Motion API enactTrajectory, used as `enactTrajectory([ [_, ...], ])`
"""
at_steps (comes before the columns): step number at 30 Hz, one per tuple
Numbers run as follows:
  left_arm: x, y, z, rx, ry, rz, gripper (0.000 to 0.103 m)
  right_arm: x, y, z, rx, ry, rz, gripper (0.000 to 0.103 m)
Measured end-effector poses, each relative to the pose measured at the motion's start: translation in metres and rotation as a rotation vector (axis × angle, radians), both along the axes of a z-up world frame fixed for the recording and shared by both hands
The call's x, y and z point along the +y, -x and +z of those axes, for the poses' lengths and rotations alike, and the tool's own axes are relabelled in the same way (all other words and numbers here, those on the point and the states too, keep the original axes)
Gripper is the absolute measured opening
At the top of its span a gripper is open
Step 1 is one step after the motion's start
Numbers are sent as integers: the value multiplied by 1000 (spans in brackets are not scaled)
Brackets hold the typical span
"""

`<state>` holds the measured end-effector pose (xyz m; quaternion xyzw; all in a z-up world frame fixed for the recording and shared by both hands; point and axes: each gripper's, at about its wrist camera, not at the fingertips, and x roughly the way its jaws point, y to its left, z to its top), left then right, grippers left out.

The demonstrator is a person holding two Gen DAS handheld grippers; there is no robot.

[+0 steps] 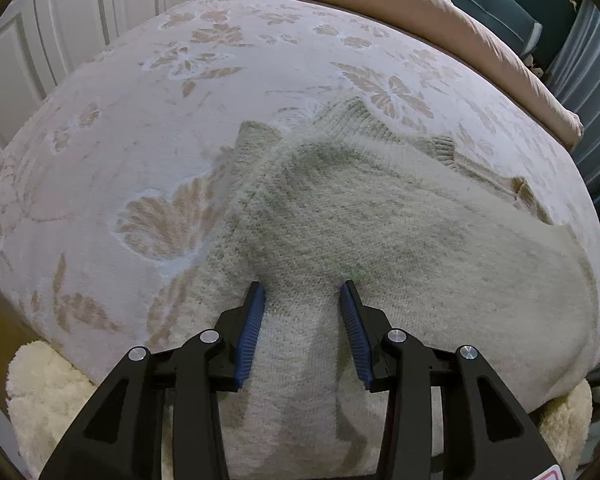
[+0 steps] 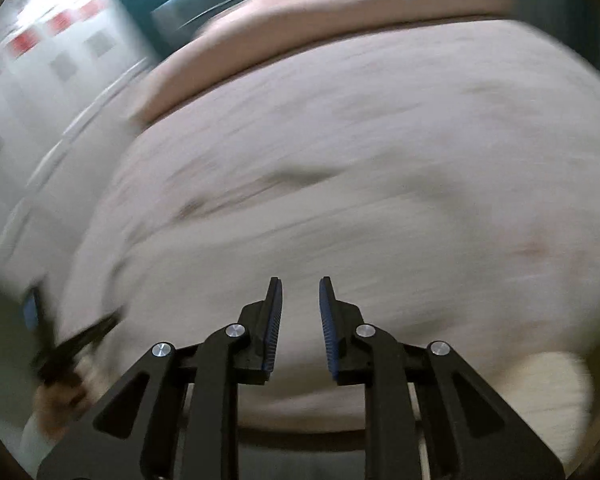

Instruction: Fold small clothes

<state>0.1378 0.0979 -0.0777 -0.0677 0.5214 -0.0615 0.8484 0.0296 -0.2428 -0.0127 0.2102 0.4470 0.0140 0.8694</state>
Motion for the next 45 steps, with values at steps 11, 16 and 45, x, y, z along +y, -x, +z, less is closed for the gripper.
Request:
enactTrajectory([
  [11,8,-1,21,8,105,12,40,-4,-1,-3,14,40,-47,26],
  [16,5,-40,36,-6,203,37,48,-80,-20,19,-25,167,-191,53],
  [45,-1,-117,26,-12,224,-5,61,-115,-109,-43,90,165,-200,35],
])
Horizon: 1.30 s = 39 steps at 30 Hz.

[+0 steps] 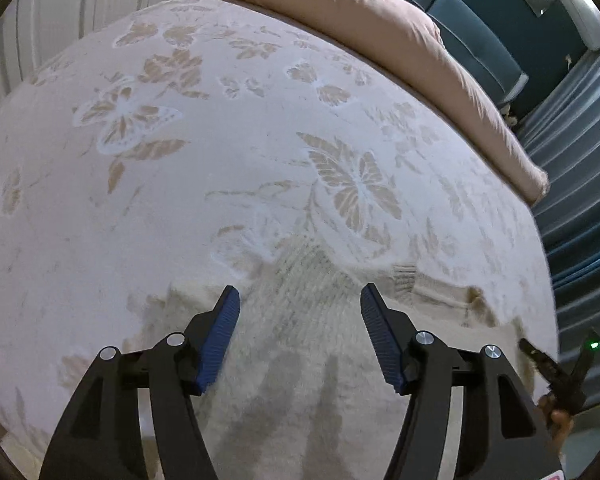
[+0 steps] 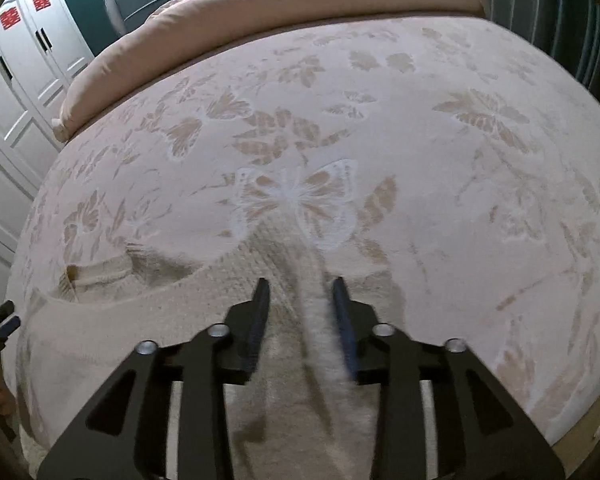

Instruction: Fold small clothes

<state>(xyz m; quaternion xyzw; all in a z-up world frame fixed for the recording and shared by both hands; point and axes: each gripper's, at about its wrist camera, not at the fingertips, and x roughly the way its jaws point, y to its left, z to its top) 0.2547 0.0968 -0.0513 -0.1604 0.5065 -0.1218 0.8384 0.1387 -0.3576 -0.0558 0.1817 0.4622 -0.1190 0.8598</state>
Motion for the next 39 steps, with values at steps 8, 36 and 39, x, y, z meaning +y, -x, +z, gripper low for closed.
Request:
enactTrajectory([
  [8,-16,-23,-11,2,14,-68,9,-5,2,21,-116,-84,-20,8],
  [36,-101,147,-10,-15,-238,-229,40,170,63,20,-9,-58,273,21],
  [39,-96,159,-13,8,-238,-214,43,180,74,25,-4,-49,305,21],
])
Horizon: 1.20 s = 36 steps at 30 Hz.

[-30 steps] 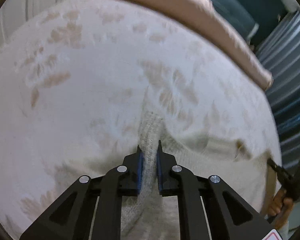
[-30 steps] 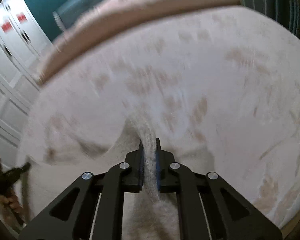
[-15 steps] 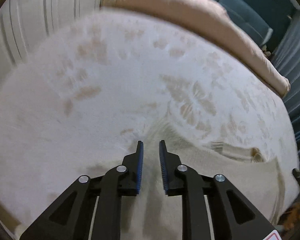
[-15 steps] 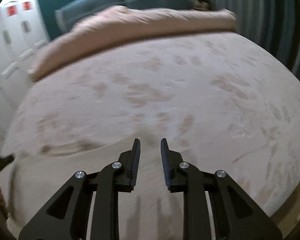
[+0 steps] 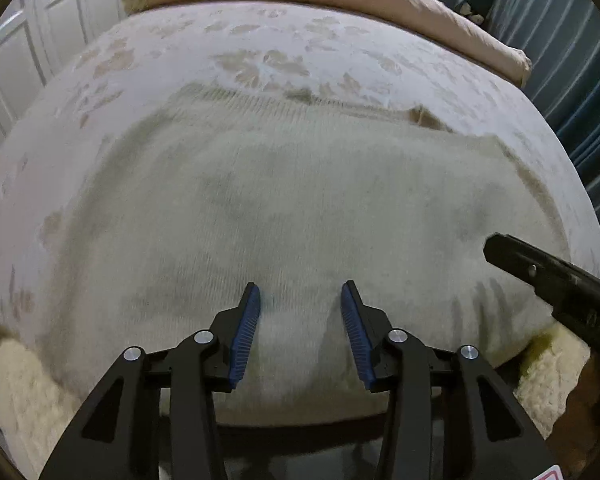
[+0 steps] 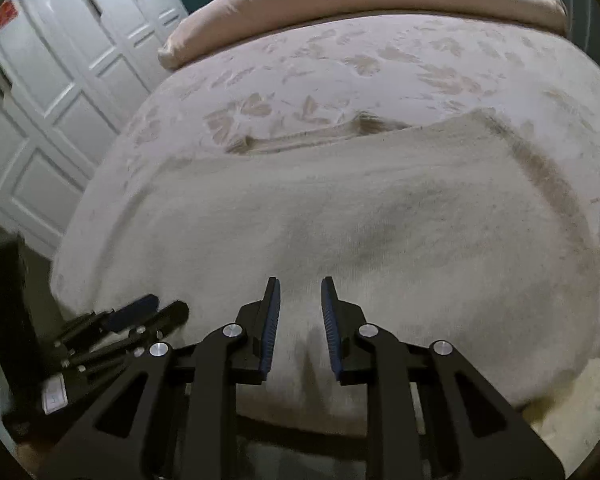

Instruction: Fold small clothes

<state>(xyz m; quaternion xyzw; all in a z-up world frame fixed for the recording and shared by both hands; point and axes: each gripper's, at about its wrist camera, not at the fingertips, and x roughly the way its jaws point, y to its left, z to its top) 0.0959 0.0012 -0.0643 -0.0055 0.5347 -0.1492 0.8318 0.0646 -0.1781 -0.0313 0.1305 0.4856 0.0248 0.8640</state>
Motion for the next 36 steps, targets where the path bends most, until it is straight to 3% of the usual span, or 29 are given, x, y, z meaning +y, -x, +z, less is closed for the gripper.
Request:
enactTrajectory([
  [3,7,5,-6,30,15,25,45,7,4,-39,81,22,7,21],
  [8,8,12,-7,28,-7,32,45,14,15,-13,29,-35,-12,23],
  [13,7,15,-8,26,-17,36,45,29,18,-46,86,26,27,22],
  [17,15,20,-3,35,9,48,45,33,21,-27,60,27,13,24],
  [19,30,23,6,32,70,88,47,33,22,-16,28,17,12,24],
  [24,85,33,26,-41,108,255,70,35,0,-8,18,51,8,25],
  [27,125,30,21,-28,129,369,71,39,-15,-21,61,78,15,25],
  [31,162,22,-2,48,157,496,71,46,-29,-38,108,123,25,25],
  [36,165,12,-23,103,210,503,72,56,-32,-40,116,201,51,27],
])
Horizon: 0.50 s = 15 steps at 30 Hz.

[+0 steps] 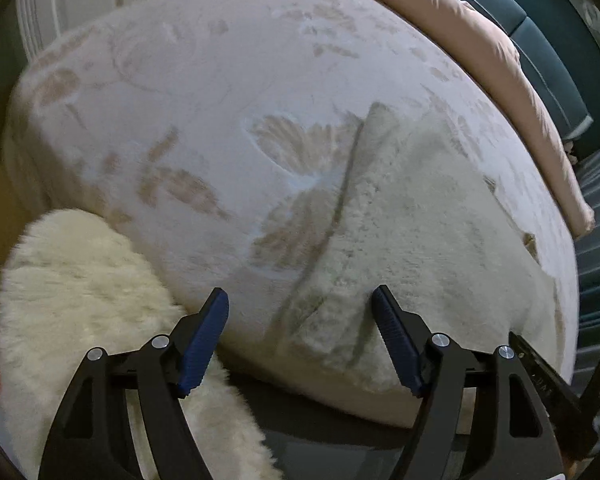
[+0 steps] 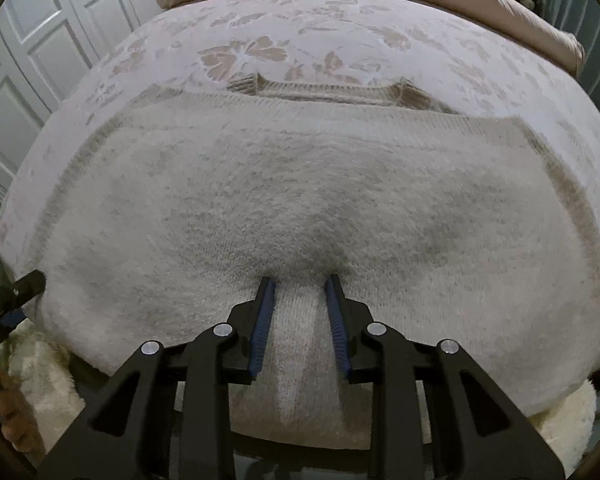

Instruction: Fold small clothes

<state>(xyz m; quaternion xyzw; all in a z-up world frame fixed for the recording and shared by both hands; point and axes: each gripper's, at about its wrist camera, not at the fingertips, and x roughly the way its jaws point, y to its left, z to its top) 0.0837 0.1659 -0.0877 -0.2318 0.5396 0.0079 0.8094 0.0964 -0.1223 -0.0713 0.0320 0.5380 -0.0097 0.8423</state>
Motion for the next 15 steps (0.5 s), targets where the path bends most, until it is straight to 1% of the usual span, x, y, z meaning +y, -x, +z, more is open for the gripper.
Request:
enactTrajectory([
  [1,-2,-3,-4,3,15,1,73,0,0,-1,0,4,1,27],
  [3,-5,-7,-6,-4,15,8,78,0,-1,-3,-2,6,1,27],
  [4,-8,-9,-6,-13,7,6,81,1,-1,-3,-2,6,0,28],
  [7,-11,-12,-7,-13,-12,4,86,1,-1,-4,-4,5,2,28],
  [10,-18,-17,-4,-29,-16,-20,85,2,-1,-4,-6,3,1,28],
  [12,-23,-22,-2,-47,0,-45,68,1,-1,-5,-10,-3,4,29],
  [13,-25,-22,0,-57,17,-64,53,0,-1,-5,-13,-7,6,29],
  [14,-28,-24,3,-58,26,-79,47,0,-1,-5,-16,-13,8,29],
  [15,-31,-24,6,-60,23,-82,44,-1,-1,-5,-19,-17,9,29],
])
